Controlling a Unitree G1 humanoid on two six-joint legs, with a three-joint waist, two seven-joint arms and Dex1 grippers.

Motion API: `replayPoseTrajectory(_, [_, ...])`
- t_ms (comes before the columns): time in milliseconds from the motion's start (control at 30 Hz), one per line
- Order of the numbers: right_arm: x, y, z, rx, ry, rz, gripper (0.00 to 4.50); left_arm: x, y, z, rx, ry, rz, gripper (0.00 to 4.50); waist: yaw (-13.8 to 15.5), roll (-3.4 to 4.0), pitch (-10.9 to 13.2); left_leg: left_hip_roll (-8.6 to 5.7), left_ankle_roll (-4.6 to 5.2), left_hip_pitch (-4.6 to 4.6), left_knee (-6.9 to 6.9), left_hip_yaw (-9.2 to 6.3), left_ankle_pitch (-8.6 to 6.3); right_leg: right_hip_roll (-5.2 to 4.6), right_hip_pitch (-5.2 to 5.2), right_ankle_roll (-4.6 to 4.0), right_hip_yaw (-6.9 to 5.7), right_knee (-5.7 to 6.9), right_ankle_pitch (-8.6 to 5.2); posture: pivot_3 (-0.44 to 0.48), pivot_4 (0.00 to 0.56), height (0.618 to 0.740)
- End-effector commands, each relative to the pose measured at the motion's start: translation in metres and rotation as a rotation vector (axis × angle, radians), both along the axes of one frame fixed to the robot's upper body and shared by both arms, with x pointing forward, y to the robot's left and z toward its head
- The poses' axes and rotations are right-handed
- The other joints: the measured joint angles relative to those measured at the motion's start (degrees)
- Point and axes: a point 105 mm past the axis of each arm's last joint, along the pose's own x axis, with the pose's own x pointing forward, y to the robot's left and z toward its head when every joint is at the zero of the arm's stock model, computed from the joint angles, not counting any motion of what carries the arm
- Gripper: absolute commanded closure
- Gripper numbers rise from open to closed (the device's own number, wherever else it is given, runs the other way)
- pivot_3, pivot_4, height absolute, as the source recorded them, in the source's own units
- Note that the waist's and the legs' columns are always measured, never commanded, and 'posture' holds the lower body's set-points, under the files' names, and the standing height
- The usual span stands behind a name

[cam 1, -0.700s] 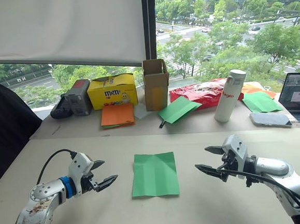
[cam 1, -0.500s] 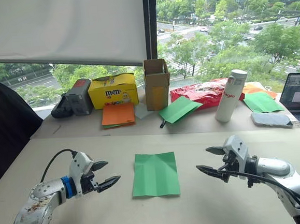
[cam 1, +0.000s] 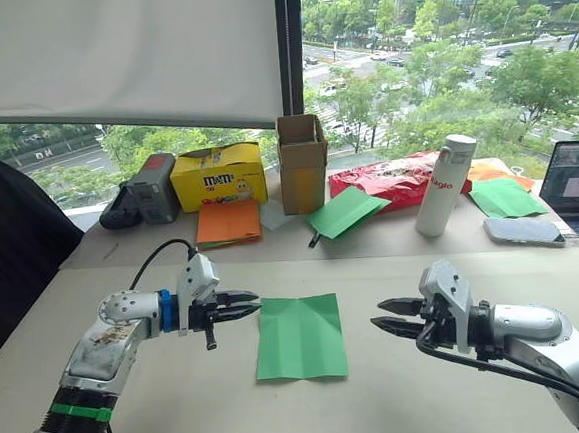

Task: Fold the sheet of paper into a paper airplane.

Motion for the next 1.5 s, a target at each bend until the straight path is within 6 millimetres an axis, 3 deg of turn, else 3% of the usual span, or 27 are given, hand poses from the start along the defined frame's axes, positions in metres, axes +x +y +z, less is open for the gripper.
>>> replayPoseTrajectory(33, [0.003, 0.001, 0.003, -0.036, -0.052, -0.014, 4.27, -0.001, -0.010, -0.016, 0.055, 0.012, -0.046, 4.50, -0.1, 0.00, 0.0, 0.00, 0.00, -0.01, 0.00, 0.01, 0.00, 0.00, 0.00, -0.02, 0.01, 0.00, 0.01, 0.000, 0.150, 0.656])
replayPoseTrajectory(67, [0.004, 0.000, 0.001, -0.047, -0.054, -0.024, 4.48, -0.001, -0.011, -0.025, 0.087, 0.023, -0.047, 4.50, -0.1, 0.01, 0.0, 0.00, 0.00, -0.01, 0.01, 0.01, 0.00, 0.00, -0.01, -0.02, 0.01, 0.00, 0.01, 0.000, 0.150, 0.656])
replayPoseTrajectory(133, [0.006, -0.001, -0.004, -0.071, -0.048, -0.035, 4.48, 0.000, -0.013, -0.040, 0.131, 0.043, -0.031, 4.50, -0.1, -0.01, 0.0, 0.00, 0.01, -0.01, 0.01, 0.01, 0.00, 0.01, 0.00, -0.01, 0.01, 0.00, 0.01, 0.000, 0.150, 0.656])
replayPoseTrajectory(400, [0.010, 0.005, -0.023, -0.140, -0.018, -0.033, 4.48, -0.001, -0.019, -0.070, 0.155, 0.080, 0.012, 4.50, -0.2, 0.04, -0.1, 0.01, 0.02, 0.00, 0.03, 0.01, 0.00, 0.02, -0.01, 0.09, 0.02, 0.03, -0.05, 0.000, 0.150, 0.656])
replayPoseTrajectory(500, [0.022, 0.009, -0.035, -0.198, -0.030, -0.024, 4.48, -0.009, -0.021, -0.095, 0.205, 0.125, 0.019, 4.50, -0.1, 0.09, -0.2, 0.00, 0.02, 0.01, 0.08, 0.01, 0.00, -0.01, 0.00, 0.09, 0.02, 0.05, -0.05, 0.000, 0.150, 0.656])
replayPoseTrajectory(633, [0.037, 0.017, -0.043, -0.256, -0.074, 0.016, 4.48, -0.019, -0.016, -0.108, 0.258, 0.146, 0.010, 4.50, -0.1, 0.23, -0.4, -0.03, 0.03, 0.06, 0.09, 0.06, -0.01, -0.01, 0.04, 0.16, 0.04, 0.06, -0.09, 0.000, 0.150, 0.656])
replayPoseTrajectory(800, [0.043, 0.023, -0.052, -0.305, -0.070, 0.101, 4.48, -0.017, -0.006, -0.112, 0.291, 0.146, 0.034, 4.50, -0.2, 0.25, -0.5, -0.03, 0.06, 0.07, 0.10, 0.07, -0.03, 0.02, 0.03, 0.14, 0.04, 0.09, -0.08, 0.000, 0.150, 0.656])
replayPoseTrajectory(933, [0.028, 0.038, -0.060, -0.291, -0.012, 0.244, 4.48, -0.016, -0.006, -0.112, 0.286, 0.146, 0.050, 4.50, -0.5, 0.27, -0.7, -0.01, 0.07, 0.08, 0.10, 0.07, -0.03, 0.03, 0.04, 0.11, 0.04, 0.11, -0.06, 0.000, 0.150, 0.656])
replayPoseTrajectory(1100, [0.022, 0.053, -0.058, -0.231, -0.006, 0.305, 4.48, -0.016, -0.010, -0.112, 0.276, 0.151, 0.048, 4.50, -0.7, 0.23, -0.8, 0.01, 0.09, 0.12, 0.11, 0.06, -0.04, 0.04, 0.07, 0.12, 0.03, 0.15, -0.07, 0.000, 0.150, 0.656])
replayPoseTrajectory(1367, [0.025, 0.068, -0.033, -0.045, -0.017, 0.293, 4.48, -0.015, -0.006, -0.111, 0.283, 0.151, 0.048, 4.50, -0.7, 0.25, -0.8, 0.00, 0.09, 0.12, 0.14, 0.05, -0.04, 0.03, 0.06, -0.03, 0.02, 0.18, 0.02, 0.000, 0.150, 0.656])
replayPoseTrajectory(1500, [0.024, 0.092, -0.019, 0.067, -0.030, 0.322, 4.48, -0.014, -0.005, -0.110, 0.278, 0.151, 0.055, 4.50, -0.9, 0.26, -0.8, 0.01, 0.09, 0.12, 0.14, 0.04, -0.04, 0.04, 0.05, -0.04, 0.03, 0.21, 0.03, 0.000, 0.150, 0.656])
